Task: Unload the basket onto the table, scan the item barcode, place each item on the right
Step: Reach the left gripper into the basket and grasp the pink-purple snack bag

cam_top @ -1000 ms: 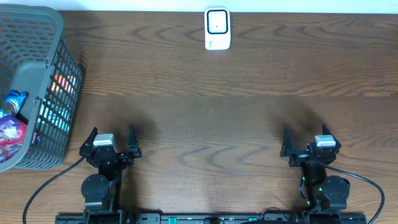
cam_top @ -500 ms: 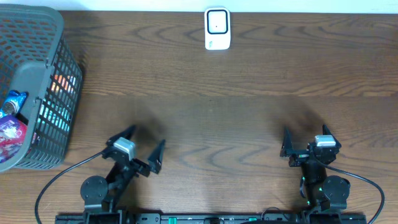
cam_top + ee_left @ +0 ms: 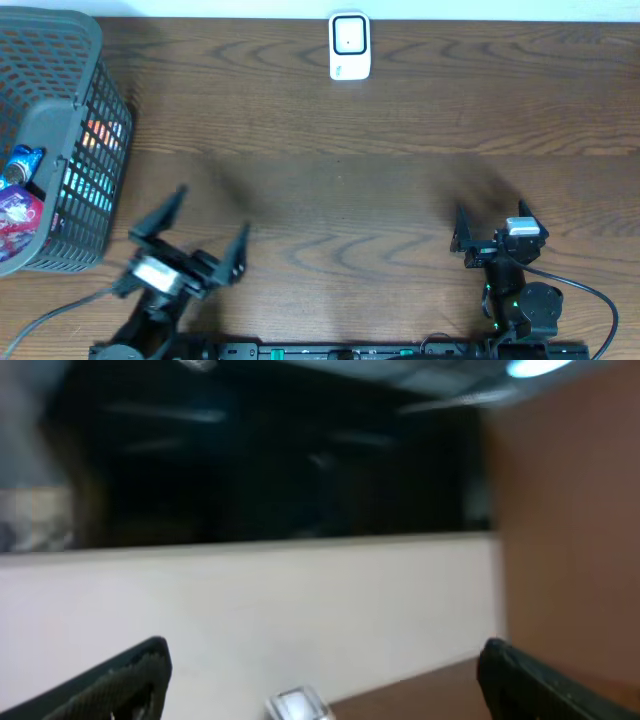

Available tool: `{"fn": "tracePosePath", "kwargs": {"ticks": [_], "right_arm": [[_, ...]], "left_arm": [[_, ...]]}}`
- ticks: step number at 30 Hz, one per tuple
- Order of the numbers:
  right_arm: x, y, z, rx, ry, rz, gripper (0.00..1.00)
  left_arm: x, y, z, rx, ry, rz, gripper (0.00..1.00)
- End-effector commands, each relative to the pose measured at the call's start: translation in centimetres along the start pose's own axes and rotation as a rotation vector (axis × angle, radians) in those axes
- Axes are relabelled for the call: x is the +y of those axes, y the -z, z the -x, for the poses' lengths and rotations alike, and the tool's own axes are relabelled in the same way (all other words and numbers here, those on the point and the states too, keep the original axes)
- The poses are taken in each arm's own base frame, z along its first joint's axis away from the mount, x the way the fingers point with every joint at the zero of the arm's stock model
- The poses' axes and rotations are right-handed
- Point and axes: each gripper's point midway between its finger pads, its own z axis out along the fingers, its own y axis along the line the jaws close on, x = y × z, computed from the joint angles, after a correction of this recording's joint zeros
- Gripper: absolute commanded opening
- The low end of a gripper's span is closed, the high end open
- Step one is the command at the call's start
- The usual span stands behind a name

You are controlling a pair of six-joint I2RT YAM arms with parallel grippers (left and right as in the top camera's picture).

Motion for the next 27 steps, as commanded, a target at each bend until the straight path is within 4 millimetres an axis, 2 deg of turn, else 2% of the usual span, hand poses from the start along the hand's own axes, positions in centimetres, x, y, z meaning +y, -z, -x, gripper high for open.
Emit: {"fn": "tracePosePath", "kwargs": {"ticks": [1,3,6,9,10,15,17,20,22,24,27], "right_arm": [[0.1,0.0,0.0,0.0,0.009,0.006,0.99],[0.1,0.0,0.0,0.0,0.01,0.006,0.99],[0.1,0.0,0.0,-0.001,0.01,0.006,0.99],[0.1,0.0,0.0,0.0,0.01,0.006,0.99],[0.1,0.0,0.0,0.0,0.009,0.006,0.99],[0.1,0.0,0.0,0.0,0.009,0.006,0.99],[0.1,0.0,0.0,-0.001,0.01,0.006,0.99],[0.1,0.0,0.0,0.0,0.01,0.006,0.99],[0.1,0.0,0.0,0.0,0.01,0.006,0.99],[0.1,0.0,0.0,0.0,0.01,0.006,0.99],[0.1,0.0,0.0,0.0,0.01,0.006,0.99]], "left_arm": [[3.7,-2.2,4.0,0.063,-0.075,0.202,0.98],[3.1,-4.5,3.8,0.185,-0.045,0.118,0.98],[1.4,-6.8,1.6,0.349,0.06,-0.055,0.98],[2.5,-9.1,0.6,0.386,0.085,-0.067,0.98],[3.6,-10.0,0.7,0.385,0.08,-0.032,0.98],[13.0,-12.6,3.0,0.429,0.061,0.356,0.98],[17.9,-12.8,4.4,0.498,0.049,0.538,0.98],[24.3,-11.5,5.7,0.611,0.046,0.78,0.98],[28.1,-10.2,5.8,0.678,0.056,0.904,0.98],[30.9,-8.8,5.2,0.727,0.077,0.979,0.98],[33.5,-6.2,4.0,0.776,0.106,1.063,0.98]]}}
